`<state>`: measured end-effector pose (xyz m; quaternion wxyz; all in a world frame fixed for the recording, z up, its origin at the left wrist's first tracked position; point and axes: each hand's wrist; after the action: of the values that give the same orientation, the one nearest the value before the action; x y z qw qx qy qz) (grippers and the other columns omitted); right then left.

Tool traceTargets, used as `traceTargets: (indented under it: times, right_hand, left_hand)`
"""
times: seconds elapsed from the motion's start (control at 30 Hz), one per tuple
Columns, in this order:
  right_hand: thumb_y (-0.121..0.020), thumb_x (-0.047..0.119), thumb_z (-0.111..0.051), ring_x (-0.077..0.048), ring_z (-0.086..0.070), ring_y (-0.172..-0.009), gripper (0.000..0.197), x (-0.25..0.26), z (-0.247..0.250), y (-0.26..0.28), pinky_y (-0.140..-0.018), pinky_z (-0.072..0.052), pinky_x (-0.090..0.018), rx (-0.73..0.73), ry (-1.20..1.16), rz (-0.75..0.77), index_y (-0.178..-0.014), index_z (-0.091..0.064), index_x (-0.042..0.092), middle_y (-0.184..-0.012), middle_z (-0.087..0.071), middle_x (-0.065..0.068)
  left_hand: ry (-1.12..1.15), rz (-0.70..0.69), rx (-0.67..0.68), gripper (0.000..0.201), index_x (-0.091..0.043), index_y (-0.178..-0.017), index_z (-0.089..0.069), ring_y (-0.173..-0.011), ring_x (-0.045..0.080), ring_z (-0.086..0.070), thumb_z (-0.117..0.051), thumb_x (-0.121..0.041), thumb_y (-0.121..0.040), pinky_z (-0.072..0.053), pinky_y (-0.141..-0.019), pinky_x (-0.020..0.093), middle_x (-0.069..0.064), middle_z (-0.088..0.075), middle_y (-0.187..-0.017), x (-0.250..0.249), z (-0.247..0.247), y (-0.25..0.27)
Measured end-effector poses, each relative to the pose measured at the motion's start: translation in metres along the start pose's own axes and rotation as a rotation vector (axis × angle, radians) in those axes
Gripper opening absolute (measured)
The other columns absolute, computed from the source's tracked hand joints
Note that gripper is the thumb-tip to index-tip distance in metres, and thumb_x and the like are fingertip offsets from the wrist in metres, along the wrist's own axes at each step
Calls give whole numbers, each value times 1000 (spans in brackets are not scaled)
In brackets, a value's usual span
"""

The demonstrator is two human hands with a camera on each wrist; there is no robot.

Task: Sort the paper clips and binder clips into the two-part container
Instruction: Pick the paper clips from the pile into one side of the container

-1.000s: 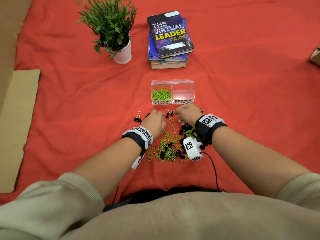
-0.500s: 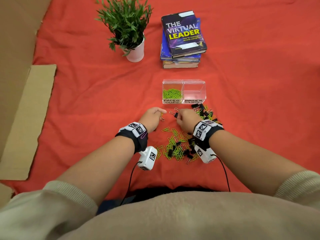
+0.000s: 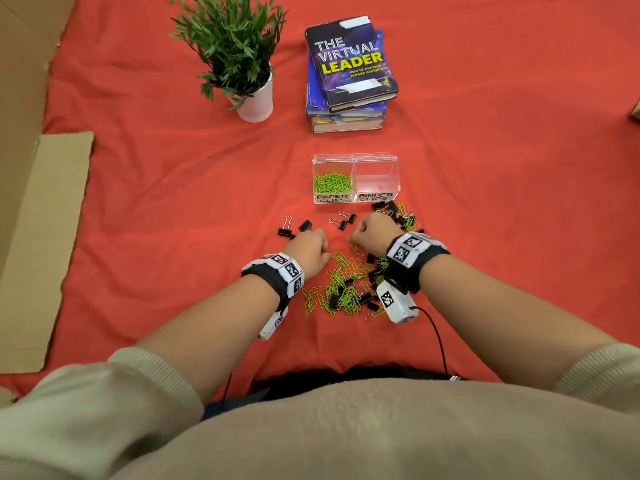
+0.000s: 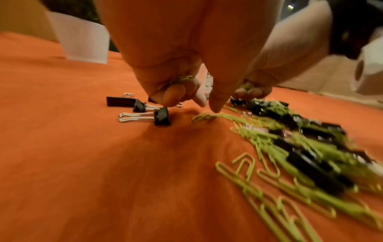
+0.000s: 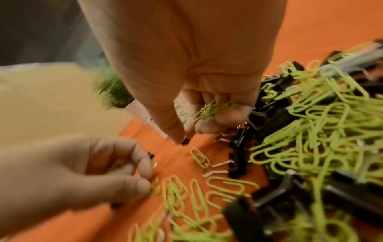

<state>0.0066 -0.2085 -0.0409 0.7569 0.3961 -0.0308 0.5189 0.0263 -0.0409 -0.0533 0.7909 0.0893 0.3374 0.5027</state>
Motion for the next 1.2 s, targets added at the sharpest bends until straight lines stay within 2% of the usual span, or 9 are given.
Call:
traceTargets:
  times: [0.13,0.33,0.4,0.57,0.73,0.87,0.97,1.07,1.2]
  right_hand:
    - [-91,23,-58,-24,-58,-72,29,9,-13,4,-67,-51,-30,35,298,47,-67,-51,8,-72,-55,-5]
    - [-90,12,-51,-26,-50,-66,38,9,-18,7,-60,-42,-29,95,275,53,-54,-39,11,-56,-41,-3]
    - [-90,11,-51,-24,-51,-65,31,6,-14,8,-60,-42,-28,95,193,59,-59,-47,8,-59,-48,-5]
    - [-92,12,-52,-17,-60,-67,11,-6,-3,8,-55,-48,-25,119,-94,33,-97,-62,9,-78,-66,-4]
    - [-88,16,-52,-26,-66,-82,17,8,-13,11,-71,-56,-35,91,116,118,-93,-63,5,-91,-68,-12]
    - [-82,25,-63,-26,-63,-85,23,17,-29,15,-70,-52,-32,67,274,165,-97,-61,8,-98,-65,-12]
    - [-84,20,-63,-30,-63,-94,28,18,-36,17,-78,-51,-33,56,318,179,-108,-59,6,-106,-63,-14]
    - [-85,14,-60,-29,-62,-92,25,18,-36,20,-76,-49,-31,50,289,167,-108,-58,5,-106,-63,-13]
    - [-83,11,-62,-19,-58,-77,21,10,-28,22,-66,-42,-24,59,114,151,-103,-63,7,-92,-63,-6]
  left_hand:
    - [-96,-33,6,16,-11,-99,-54,-97,28,-59,-57,-25,-92,-46,-80,37,10,-62,-103,4,-7,3]
    - [-88,-72,34,16,-5,-101,-54,-97,33,-59,-46,-18,-94,-47,-84,39,15,-56,-109,6,-12,4]
    - [-18,-78,15,15,-6,-98,-54,-89,31,-57,-46,-18,-94,-47,-84,39,13,-52,-106,9,-10,4]
    - [168,-12,-25,8,-15,-88,-51,-61,15,-49,-49,-20,-94,-42,-60,29,-2,-55,-75,13,3,4]
    - [407,73,9,13,-24,-85,-49,-74,18,-52,-47,-16,-95,-44,-71,31,1,-58,-91,15,4,1]
    - [629,142,43,24,-20,-100,-58,-55,12,-44,-43,-2,-93,-36,-51,23,-1,-49,-70,10,6,3]
    - [668,163,79,31,-14,-88,-61,-52,12,-45,-35,3,-89,-36,-47,23,1,-49,-66,5,12,6]
    - [730,189,87,32,-15,-71,-55,-51,14,-46,-33,0,-89,-35,-45,24,2,-50,-66,4,12,5]
    - [541,104,61,15,-17,-73,-55,-54,13,-46,-49,-13,-86,-37,-50,24,-2,-53,-65,1,5,11]
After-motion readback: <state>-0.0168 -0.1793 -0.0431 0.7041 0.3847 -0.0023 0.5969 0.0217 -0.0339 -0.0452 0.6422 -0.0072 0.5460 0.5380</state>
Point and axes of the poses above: each hand's wrist, its own y-axis away from the middle knuckle, its own z-axis out of the back of the hand, x = y × z
